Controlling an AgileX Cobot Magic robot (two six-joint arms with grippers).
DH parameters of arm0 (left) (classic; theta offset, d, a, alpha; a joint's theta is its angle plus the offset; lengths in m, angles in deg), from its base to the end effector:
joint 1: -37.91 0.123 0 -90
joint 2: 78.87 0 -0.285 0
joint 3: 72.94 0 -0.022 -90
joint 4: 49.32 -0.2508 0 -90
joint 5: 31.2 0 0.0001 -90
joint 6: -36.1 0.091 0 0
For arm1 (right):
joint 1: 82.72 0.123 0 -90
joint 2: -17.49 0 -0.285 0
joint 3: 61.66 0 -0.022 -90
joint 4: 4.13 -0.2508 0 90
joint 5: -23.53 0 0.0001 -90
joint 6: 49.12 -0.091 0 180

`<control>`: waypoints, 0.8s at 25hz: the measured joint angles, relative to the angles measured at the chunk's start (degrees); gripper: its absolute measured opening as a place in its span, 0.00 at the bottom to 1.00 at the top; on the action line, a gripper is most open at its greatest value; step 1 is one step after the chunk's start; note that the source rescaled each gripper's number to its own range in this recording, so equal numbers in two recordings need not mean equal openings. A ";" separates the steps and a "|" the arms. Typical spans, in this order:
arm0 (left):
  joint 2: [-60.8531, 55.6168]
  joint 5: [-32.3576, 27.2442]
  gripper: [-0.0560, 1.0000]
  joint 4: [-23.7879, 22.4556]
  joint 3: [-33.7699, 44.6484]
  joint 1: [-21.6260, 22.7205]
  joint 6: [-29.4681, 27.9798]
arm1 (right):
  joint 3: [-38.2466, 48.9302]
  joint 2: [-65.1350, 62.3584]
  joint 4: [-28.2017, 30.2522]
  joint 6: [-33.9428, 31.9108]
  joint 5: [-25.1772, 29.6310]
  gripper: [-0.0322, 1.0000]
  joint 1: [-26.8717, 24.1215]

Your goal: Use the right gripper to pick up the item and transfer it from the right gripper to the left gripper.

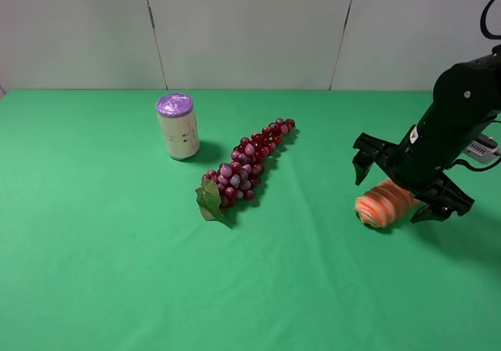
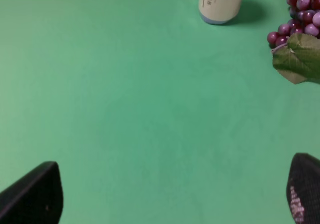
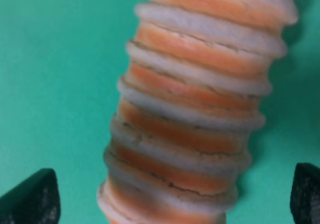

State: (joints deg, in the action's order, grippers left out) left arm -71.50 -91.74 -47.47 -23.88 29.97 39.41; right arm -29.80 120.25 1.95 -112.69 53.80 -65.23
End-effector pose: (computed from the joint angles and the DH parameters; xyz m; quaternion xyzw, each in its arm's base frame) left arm -0.0051 -0.0019 0.2752 0.0841 0.8482 -0.0372 0.5216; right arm 0.2692 0.0797 0.1528 0.3489 0.9274 0.0606 0.1209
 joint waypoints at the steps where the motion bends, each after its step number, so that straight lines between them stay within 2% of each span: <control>1: 0.00 0.00 1.00 0.00 0.00 0.00 0.00 | 0.12 0.05 0.38 -0.27 -0.42 1.00 0.00; 20: 0.00 0.00 1.00 0.00 0.00 0.00 0.00 | 0.19 3.36 1.87 -1.15 -4.76 1.00 0.00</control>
State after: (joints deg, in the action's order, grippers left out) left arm -71.50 -91.74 -47.47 -23.88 29.97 39.41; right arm -29.61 123.61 3.83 -113.84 49.05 -65.23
